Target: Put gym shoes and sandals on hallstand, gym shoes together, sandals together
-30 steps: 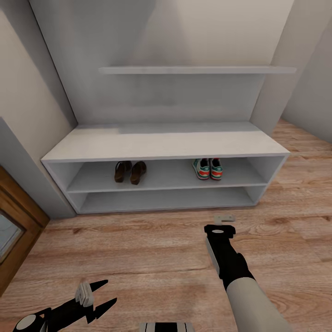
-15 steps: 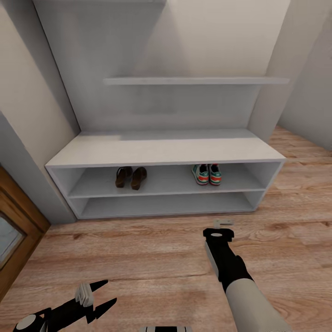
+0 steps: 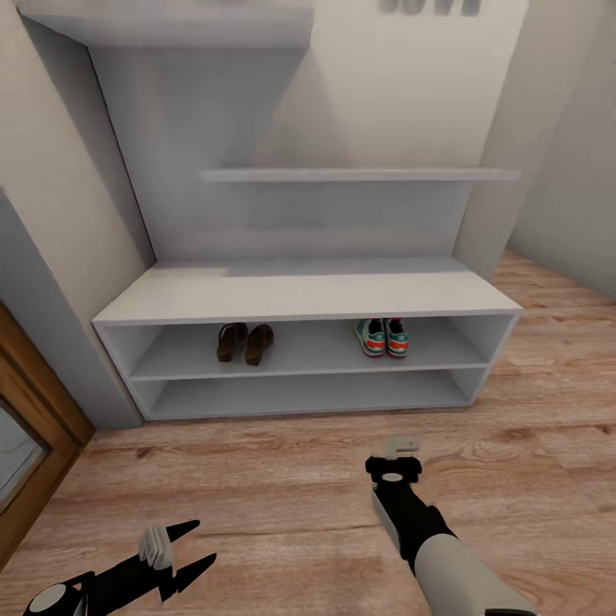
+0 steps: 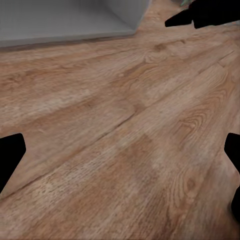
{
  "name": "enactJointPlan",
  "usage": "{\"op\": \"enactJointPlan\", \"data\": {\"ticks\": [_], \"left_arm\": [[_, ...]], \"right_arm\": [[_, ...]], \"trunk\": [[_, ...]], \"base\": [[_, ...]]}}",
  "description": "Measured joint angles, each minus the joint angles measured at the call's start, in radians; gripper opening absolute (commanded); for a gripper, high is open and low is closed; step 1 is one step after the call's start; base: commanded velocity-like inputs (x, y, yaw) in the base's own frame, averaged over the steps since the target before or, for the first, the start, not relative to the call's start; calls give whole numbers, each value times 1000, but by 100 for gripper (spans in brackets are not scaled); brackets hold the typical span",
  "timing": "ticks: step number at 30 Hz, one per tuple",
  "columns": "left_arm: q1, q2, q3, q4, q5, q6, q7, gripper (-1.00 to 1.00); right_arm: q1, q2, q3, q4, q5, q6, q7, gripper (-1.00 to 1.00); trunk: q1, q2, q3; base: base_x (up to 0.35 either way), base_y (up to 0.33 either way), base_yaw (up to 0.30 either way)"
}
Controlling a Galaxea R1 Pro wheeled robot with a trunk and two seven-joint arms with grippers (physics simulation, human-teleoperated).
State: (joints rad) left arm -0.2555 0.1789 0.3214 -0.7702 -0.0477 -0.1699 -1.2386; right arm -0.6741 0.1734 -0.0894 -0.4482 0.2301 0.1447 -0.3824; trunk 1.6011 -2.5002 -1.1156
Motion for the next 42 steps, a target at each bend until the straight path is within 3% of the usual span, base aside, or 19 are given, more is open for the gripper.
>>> {"op": "enactJointPlan", "data": {"ticks": [4,5,8,14,15,19,20,23,24,25,29,30,35,42], "left_arm": [[0,1,1,2,0,2,3,100],[0,1,2,3,-1,3,6,100],[0,1,2,4,-2,4,8,100],[0,1,2,5,-2,4,10,100],[0,1,2,4,-2,4,16,100],[0,1,2,5,-2,5,30,100],[0,2,3,5,-2,5,44,100],[0,2,4,5,-2,5,49,100],[0,1,4,5,-2,5,51,100],[0,1,4,5,-2,5,52,100],[0,1,4,5,-2,5,52,100],[0,1,4,5,-2,6,53,100],[0,1,4,5,-1,6,54,100],[0,0,14,5,0,6,55,100]], "right_arm": [[0,0,4,99,3,-97,1,100],[1,0,5,182,6,-184,8,100],[1,0,7,245,8,-250,21,100],[1,-57,7,337,8,-352,112,100],[1,-93,5,355,8,-376,203,100],[1,-143,7,362,7,-385,308,100],[1,-199,6,367,7,-389,437,100],[2,-246,6,369,5,-391,535,100],[6,-298,5,370,2,-391,689,100],[11,-320,4,370,0,-391,750,100],[28,-351,4,370,-3,-391,846,100],[42,-375,3,371,-5,-391,904,100],[64,-392,-2,371,-30,-391,936,100],[99,-397,-4,371,-98,-390,949,100]], "trunk": [[-8,14,14],[-12,21,17],[-24,42,27],[-47,84,45],[-51,91,48],[-66,119,61],[-70,126,64],[-81,147,74],[-85,154,77],[-89,161,80],[-104,189,92],[-108,196,95],[-127,231,111],[-154,280,133]], "base": [[0,0,0],[0,0,0],[0,0,0],[0,0,0],[0,0,0],[0,0,0],[0,0,0],[0,0,0],[0,0,0],[0,0,0],[0,0,0],[0,0,0],[0,0,0],[0,0,0]]}}
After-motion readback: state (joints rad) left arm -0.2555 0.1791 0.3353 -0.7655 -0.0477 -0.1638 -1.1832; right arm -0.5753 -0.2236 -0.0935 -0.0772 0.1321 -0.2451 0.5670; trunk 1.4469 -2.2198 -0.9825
